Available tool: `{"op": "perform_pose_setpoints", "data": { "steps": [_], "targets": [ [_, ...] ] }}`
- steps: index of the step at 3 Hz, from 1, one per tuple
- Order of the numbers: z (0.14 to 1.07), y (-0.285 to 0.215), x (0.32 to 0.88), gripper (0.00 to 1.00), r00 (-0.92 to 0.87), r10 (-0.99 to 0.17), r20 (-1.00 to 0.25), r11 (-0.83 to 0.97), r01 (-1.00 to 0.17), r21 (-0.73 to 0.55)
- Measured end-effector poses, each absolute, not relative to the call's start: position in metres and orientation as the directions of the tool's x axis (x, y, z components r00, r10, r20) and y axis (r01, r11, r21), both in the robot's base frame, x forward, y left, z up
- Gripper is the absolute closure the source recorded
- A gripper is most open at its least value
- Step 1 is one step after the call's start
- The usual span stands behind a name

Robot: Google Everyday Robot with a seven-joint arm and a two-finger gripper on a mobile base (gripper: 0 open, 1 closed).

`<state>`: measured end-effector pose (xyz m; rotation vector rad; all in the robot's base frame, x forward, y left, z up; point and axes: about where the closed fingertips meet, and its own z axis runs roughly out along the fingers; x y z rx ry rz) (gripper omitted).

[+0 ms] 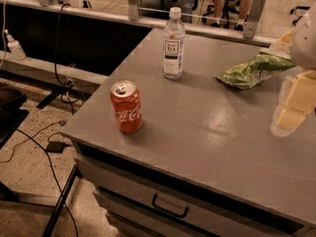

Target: Knock coke can over

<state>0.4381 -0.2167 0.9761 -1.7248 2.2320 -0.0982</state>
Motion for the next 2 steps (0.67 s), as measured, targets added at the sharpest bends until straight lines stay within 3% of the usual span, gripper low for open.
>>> {"op": "perform_pose_setpoints", "data": {
  "steps": [2],
  "targets": [
    [0.983, -0.201, 0.441, 0.0, -0.189, -0.954, -0.233, 0.246, -0.938, -0.244]
  ]
}}
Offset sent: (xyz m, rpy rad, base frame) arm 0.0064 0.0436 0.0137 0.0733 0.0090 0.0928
